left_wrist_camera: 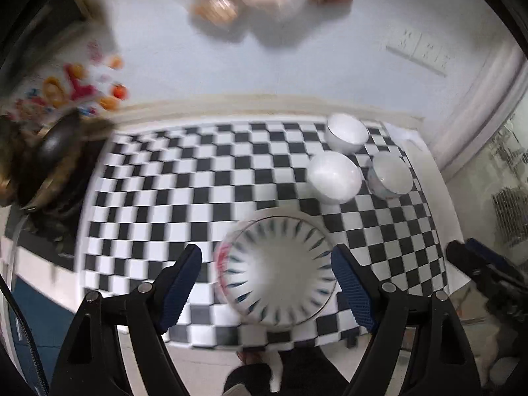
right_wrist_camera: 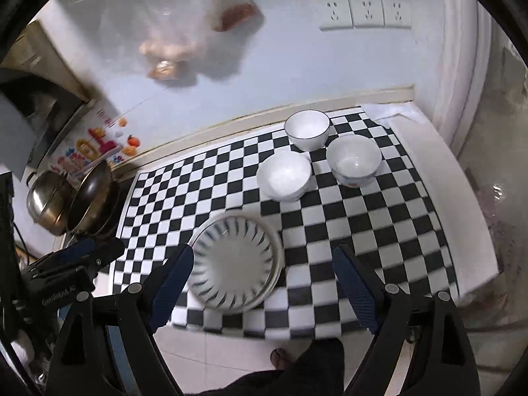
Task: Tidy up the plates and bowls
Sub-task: 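Move both tools to the red-flower-rim bowl and grip its rim, then lift the red-flower-rim bowl with both tools toward the dotted bowl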
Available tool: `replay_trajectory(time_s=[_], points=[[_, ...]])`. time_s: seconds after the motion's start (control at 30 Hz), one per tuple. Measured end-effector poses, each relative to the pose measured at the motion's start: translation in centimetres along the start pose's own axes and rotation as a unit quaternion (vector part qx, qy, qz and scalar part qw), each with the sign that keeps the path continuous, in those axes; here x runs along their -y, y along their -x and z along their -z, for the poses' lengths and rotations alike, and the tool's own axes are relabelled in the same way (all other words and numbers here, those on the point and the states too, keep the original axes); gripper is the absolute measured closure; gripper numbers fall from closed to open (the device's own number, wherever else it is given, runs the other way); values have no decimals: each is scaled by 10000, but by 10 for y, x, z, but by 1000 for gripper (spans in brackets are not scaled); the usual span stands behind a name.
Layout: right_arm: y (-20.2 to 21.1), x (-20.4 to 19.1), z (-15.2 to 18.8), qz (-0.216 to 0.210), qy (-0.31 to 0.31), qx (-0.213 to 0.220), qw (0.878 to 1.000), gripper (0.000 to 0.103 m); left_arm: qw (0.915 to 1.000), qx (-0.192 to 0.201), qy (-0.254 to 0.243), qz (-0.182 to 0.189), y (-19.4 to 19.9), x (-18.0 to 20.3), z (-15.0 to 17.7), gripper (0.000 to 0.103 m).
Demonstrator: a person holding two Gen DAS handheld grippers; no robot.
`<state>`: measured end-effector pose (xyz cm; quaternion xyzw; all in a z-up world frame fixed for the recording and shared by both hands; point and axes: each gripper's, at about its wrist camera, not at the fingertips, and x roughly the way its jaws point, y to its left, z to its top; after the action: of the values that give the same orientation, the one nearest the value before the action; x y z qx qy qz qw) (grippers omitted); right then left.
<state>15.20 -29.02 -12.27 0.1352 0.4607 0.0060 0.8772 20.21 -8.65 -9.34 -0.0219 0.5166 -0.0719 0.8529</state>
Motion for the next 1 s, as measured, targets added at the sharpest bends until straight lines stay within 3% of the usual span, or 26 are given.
replay_trajectory(time_s=[0.17, 0.37, 0.47, 0.57, 0.67, 0.77, 0.9, 0.93, 1.0], points=[[-90, 37, -53, -206, -87, -642, 9977, 39, 9961, -826, 182, 244, -93, 16, -52, 24], [-186, 59, -100, -249, 27, -1356, 9904, 53, 9873, -1511, 394, 300, -185, 30, -92, 32], [-233, 69, -118, -213, 103, -1770, 9839, 56, 9837, -1717, 439, 301, -212, 34, -103, 42], [-265, 74, -128, -192, 201, -2058, 9782, 61, 9785, -1973, 476, 365, -237, 39, -110, 45], [-291, 75, -135, -200, 293, -2307, 9724, 65, 9739, -2175, 452, 464, -257, 46, -113, 63], [-312, 73, -138, -170, 431, -2518, 9667, 73, 9705, -2321, 388, 532, -272, 53, -114, 73], [-336, 72, -138, -6, 608, -2691, 9612, 84, 9674, -2427, 349, 636, -283, 60, -111, 73], [-339, 73, -140, -16, 610, -2687, 9613, 92, 9681, -2420, 296, 576, -284, 62, -111, 74], [-343, 75, -143, -88, 513, -2721, 9609, 93, 9692, -2404, 201, 503, -283, 65, -110, 74]])
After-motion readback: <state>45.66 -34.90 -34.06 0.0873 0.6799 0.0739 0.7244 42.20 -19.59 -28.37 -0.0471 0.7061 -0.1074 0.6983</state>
